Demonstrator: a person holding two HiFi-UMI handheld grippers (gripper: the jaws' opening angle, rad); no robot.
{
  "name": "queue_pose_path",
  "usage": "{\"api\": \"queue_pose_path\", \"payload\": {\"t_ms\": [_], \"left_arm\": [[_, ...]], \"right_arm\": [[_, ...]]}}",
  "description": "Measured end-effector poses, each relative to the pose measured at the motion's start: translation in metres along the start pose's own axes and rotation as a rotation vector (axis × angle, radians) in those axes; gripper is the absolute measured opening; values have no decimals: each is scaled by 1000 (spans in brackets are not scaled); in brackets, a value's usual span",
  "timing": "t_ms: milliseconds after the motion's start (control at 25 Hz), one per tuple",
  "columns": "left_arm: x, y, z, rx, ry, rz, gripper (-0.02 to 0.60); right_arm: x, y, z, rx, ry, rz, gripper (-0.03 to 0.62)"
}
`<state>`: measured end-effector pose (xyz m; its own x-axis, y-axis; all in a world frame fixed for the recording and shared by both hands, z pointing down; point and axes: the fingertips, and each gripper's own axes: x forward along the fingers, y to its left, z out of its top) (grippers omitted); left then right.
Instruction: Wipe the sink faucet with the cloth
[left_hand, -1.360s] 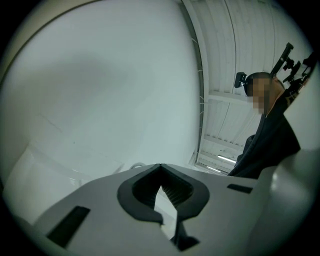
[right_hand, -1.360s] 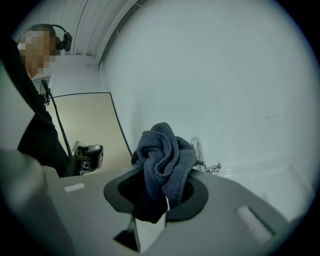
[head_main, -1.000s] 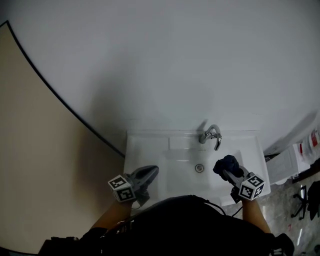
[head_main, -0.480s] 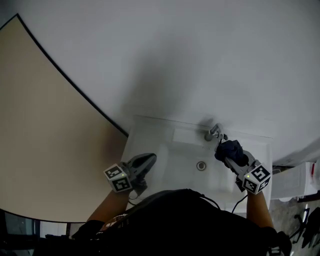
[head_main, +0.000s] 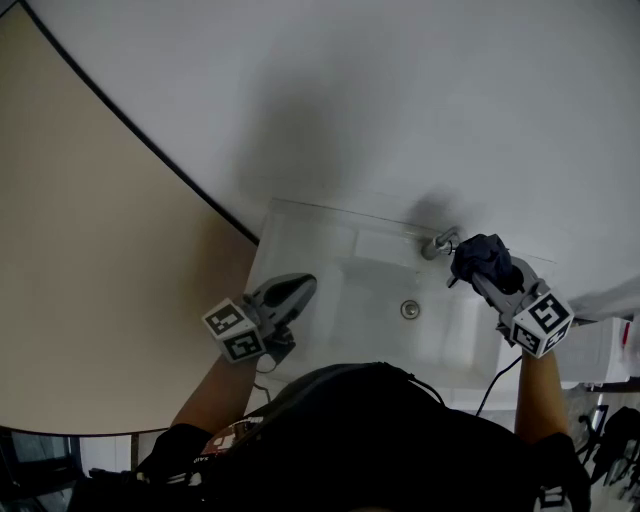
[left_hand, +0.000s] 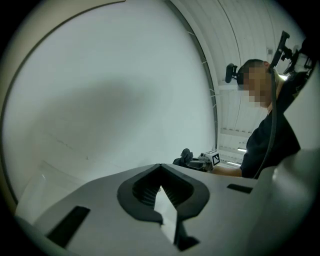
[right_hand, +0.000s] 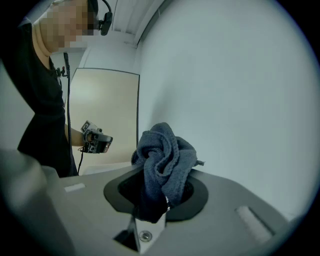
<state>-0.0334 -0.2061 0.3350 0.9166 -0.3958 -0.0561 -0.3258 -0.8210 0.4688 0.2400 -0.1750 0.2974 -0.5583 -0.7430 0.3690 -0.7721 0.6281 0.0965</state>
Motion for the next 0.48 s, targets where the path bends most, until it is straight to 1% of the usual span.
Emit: {"api": "queue_pose_path", "payload": {"t_ms": [80, 200, 320, 400, 480], "left_arm": [[0, 26, 11, 25, 10, -31, -2], [1, 60, 27, 84, 20, -86, -2], [-5, 77, 40, 81, -19, -138, -2], [-13, 93, 39, 89, -24, -127, -2], [-23, 109, 33, 90, -26, -108, -2]], "right_arm": [[24, -4, 8, -34, 75, -18, 87], [58, -11, 16, -123, 238, -39, 87], [83, -10, 16, -251, 425, -31, 87], [104, -7, 4, -326, 564, -3, 87], [128, -6, -17, -416, 721, 31, 87]]}}
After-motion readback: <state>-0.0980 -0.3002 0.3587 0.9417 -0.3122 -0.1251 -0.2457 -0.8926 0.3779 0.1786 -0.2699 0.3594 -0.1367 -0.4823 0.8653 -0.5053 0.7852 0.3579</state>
